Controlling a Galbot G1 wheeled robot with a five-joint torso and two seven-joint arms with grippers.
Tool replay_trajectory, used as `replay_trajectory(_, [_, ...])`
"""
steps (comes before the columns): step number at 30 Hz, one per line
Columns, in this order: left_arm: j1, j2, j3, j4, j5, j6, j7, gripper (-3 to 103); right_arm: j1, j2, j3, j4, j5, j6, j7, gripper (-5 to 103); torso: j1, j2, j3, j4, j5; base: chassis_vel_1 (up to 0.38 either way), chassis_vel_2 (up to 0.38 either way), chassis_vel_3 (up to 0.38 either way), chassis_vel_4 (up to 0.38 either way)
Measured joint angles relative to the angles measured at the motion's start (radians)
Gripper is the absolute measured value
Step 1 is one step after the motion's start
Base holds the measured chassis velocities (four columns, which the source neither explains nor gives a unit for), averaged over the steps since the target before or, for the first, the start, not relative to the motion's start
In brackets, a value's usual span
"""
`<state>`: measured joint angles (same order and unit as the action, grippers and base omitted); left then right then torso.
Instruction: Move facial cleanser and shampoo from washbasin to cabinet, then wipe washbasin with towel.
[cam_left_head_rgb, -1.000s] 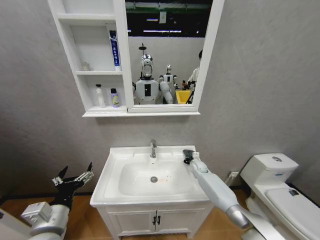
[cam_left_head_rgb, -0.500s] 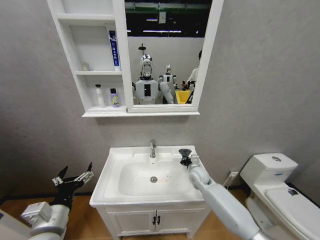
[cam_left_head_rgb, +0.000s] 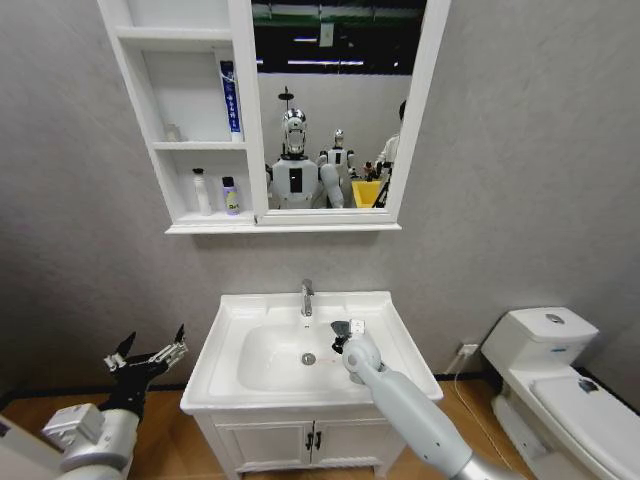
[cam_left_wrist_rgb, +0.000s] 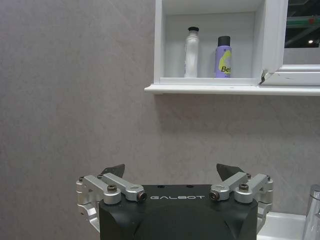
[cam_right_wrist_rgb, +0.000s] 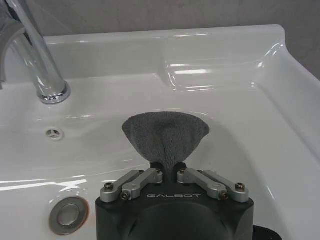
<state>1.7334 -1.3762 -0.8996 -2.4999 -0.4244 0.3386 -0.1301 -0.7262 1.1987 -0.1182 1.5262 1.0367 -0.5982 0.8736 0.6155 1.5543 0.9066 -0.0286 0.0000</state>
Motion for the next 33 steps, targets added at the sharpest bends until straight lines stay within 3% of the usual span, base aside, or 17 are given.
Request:
replay_trajectory(7, [0.000,0.000,0.000,0.000,0.000,0.000,0.000,100,-0.001,-0.021,-0.001,-0.020,-0.020,-0.005,-0.014,8,0.000,0.000,0.000,-0.0003,0.0000,0.000,0.000,0.000,0.000])
replay_trajectory(33, [0.000,0.000,0.000,0.000,0.000,0.000,0.000,100,-0.024,0.000,0.010,-0.122,-0.049,-0.010,-0.069,8,0.000,0.000,0.000,-0.0001,0.0000,0.000,0.000,0.000,0.000])
